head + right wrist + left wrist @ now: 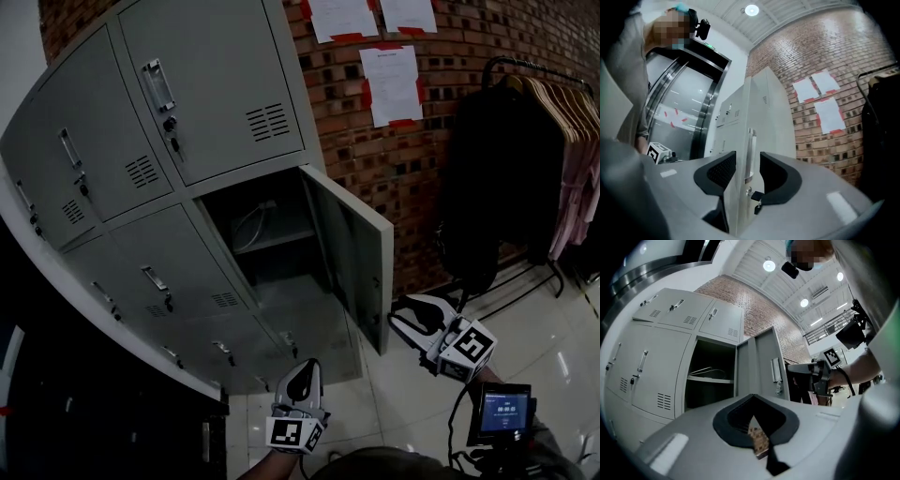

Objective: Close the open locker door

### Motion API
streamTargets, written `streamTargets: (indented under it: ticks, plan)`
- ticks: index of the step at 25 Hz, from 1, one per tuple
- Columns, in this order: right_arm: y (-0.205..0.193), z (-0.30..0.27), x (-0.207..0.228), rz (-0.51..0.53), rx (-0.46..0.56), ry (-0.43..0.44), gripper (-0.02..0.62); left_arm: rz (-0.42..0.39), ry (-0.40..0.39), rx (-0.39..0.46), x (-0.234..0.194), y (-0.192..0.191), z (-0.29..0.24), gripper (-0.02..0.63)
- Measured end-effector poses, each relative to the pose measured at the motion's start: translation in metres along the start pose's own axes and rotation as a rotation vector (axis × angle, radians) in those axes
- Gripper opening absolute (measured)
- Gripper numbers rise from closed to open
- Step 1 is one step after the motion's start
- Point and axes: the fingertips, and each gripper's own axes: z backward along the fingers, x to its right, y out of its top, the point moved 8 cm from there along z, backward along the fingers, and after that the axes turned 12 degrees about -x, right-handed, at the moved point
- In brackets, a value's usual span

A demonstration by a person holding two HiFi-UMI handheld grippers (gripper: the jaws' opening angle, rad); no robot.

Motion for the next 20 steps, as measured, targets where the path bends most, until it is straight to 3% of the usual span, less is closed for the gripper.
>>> streamTargets:
  ticks: [8, 16, 20]
  plan:
    - [0.0, -0.023, 0.02, 0.048, -0.039, 0.28, 0.264, -0.013, 0.044, -0.001, 0.001, 0.005, 0.001, 0.002]
    - [0.005, -0.04, 0.012, 0.094, -0.058, 0.467, 0.276, -0.022, 0.085, -0.016, 0.003, 0.006, 0.012, 0.002]
    - [0.008, -0.041, 0.009, 0.118, -0.057, 0.491, 0.198, -0.025, 0.1, -0.016, 0.005, 0.008, 0.019, 0.002]
